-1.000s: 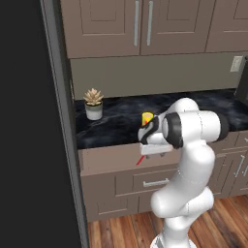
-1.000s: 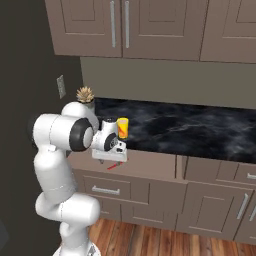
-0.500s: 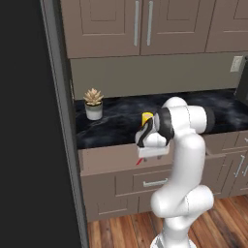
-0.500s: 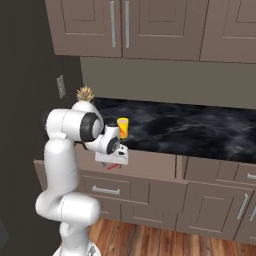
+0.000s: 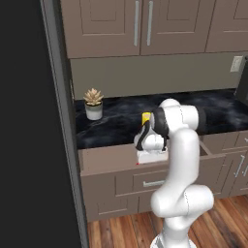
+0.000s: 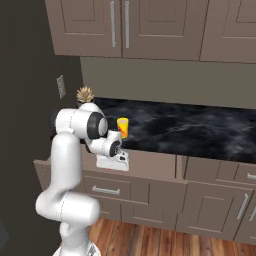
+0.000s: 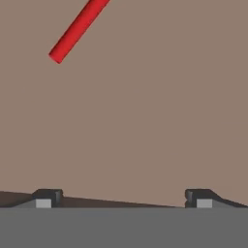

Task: Pick up the straw from the left drawer and put it inside the smoothie cup.

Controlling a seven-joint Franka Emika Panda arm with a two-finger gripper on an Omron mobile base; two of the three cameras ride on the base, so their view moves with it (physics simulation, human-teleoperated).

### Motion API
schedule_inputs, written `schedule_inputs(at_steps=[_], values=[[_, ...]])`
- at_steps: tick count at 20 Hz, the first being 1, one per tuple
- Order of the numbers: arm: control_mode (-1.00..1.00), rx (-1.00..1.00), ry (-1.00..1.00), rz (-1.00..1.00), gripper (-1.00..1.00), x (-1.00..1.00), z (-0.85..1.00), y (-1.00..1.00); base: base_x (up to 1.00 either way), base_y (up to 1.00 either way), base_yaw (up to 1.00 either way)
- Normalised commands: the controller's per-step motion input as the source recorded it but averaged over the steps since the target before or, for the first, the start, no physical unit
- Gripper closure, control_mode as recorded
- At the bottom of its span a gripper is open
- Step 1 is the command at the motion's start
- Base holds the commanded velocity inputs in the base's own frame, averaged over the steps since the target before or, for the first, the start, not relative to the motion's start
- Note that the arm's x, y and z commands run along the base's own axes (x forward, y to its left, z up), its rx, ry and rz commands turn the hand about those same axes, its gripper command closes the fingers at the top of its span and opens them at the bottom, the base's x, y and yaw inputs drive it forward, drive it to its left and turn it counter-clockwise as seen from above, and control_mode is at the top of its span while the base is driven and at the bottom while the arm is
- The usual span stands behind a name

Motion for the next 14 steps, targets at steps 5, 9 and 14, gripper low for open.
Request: schedule_inputs(at_steps=[5,9,14], values=[[-1.0,0.0,0.07,0.05,-1.0,-0.81,-0.19,0.0,0.0,0.0,0.0],[-1.0,0.0,0.0,0.1,-1.0,-1.0,-0.03,0.0,0.0,0.0,0.0],[-1.0,0.0,-0.1,0.11,-1.0,-1.0,0.0,0.0,0.0,0.0,0.0]])
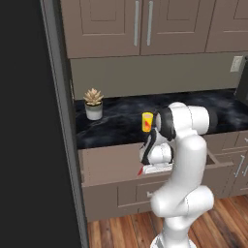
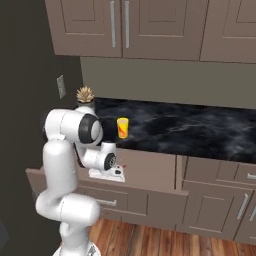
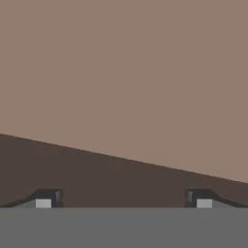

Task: Pick up the straw from the left drawer and put it inside the smoothie cup.

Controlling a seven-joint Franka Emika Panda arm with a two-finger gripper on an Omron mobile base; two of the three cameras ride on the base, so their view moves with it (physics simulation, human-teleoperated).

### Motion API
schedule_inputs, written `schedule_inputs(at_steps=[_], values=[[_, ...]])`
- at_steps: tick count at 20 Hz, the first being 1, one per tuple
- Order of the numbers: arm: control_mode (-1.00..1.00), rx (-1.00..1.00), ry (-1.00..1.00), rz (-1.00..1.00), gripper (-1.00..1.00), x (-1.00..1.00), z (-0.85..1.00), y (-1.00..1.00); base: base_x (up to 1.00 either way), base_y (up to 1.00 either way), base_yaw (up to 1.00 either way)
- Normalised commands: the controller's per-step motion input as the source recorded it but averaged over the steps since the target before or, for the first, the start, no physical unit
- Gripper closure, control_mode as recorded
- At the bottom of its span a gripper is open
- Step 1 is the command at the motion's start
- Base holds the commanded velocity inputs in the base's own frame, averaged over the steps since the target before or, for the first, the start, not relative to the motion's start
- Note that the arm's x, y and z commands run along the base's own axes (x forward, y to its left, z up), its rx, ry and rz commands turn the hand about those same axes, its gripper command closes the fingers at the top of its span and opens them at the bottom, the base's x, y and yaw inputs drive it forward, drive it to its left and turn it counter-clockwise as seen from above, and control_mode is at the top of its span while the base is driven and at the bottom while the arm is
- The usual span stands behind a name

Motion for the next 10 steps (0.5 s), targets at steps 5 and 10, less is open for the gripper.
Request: schedule_inputs(at_steps=[5,10], values=[[-1.0,0.0,-0.2,0.1,-1.0,-1.0,0.1,0.0,0.0,0.0,0.0],[-1.0,0.04,-0.16,0.02,-1.0,-0.22,0.39,0.0,0.0,0.0,0.0]])
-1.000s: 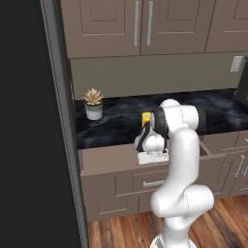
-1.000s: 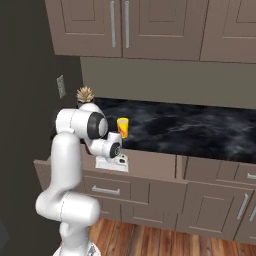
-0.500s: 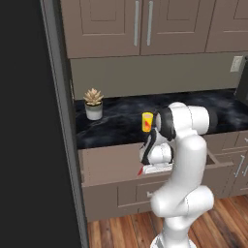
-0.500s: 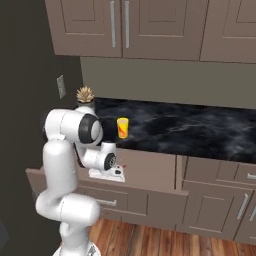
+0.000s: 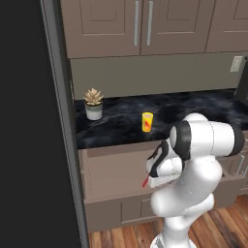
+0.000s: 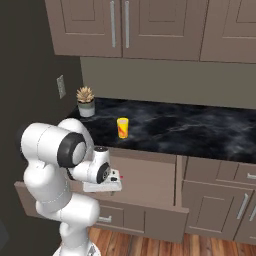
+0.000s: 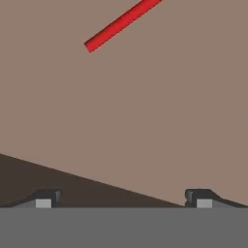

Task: Pick up the straw from the left drawer and put it inside the smoothie cup.

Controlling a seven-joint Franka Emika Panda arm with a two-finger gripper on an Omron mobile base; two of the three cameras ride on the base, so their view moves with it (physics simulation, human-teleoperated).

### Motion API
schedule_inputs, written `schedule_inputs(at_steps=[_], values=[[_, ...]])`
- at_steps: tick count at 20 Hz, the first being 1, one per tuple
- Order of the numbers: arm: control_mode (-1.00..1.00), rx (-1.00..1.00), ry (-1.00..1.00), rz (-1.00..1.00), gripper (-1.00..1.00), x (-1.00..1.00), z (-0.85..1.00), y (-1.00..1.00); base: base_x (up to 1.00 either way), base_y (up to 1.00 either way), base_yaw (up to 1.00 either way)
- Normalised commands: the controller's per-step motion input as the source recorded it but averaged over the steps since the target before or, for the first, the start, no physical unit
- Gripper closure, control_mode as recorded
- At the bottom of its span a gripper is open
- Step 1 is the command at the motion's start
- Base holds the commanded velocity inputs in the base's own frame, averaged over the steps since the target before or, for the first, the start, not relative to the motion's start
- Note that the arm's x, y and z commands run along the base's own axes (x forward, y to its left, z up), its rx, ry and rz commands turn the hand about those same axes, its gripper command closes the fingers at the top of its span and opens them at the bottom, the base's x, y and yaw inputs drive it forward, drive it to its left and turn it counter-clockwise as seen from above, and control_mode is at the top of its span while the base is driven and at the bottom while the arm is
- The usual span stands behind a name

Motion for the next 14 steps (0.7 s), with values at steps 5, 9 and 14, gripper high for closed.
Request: schedule_inputs(at_steps=[5,9,14], values=[[-1.0,0.09,-0.08,0.0,-1.0,0.31,0.5,0.0,0.0,0.0,0.0],[-1.0,0.05,-0.01,-0.01,-1.0,0.48,0.34,0.04,0.0,0.0,0.0],[-1.0,0.0,0.02,-0.03,-1.0,0.52,0.02,0.05,0.0,0.0,0.0]])
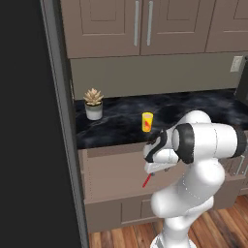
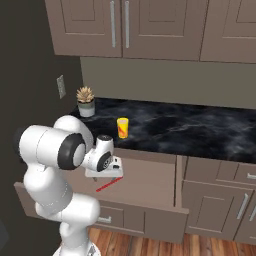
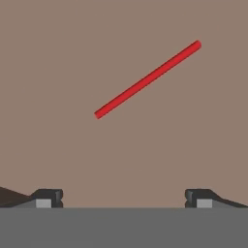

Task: Pick up the straw from the left drawer and put it inside the smoothie cup.

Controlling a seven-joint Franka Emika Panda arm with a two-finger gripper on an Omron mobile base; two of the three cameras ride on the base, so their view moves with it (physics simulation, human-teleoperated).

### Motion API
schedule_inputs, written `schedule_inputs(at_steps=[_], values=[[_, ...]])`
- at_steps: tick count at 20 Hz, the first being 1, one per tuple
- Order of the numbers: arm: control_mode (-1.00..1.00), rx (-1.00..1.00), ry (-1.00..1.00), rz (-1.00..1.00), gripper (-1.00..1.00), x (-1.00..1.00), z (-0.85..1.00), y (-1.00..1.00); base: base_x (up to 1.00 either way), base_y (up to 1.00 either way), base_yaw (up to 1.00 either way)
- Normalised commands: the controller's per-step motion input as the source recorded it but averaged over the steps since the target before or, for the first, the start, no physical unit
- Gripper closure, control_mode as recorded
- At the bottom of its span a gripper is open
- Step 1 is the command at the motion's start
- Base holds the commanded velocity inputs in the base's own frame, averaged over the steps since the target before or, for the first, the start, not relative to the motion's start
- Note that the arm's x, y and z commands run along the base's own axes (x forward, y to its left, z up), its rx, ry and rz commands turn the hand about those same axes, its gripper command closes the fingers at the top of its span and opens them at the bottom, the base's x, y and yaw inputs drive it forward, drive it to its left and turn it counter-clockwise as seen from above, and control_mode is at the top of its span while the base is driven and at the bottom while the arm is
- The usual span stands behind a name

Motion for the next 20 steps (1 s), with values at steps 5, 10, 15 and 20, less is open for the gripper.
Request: schedule_inputs(at_steps=[5,10,15,20], values=[[-1.0,0.0,0.03,-0.05,-1.0,0.42,0.0,0.04,0.0,0.0,0.0],[-1.0,0.0,0.0,-0.1,-1.0,0.08,-0.14,0.0,0.0,0.0,0.0],[-1.0,0.0,0.0,-0.13,-1.0,0.07,-0.24,0.0,0.0,0.0,0.0],[-1.0,0.0,0.0,-0.12,-1.0,0.16,-0.26,0.0,0.0,0.0,0.0]])
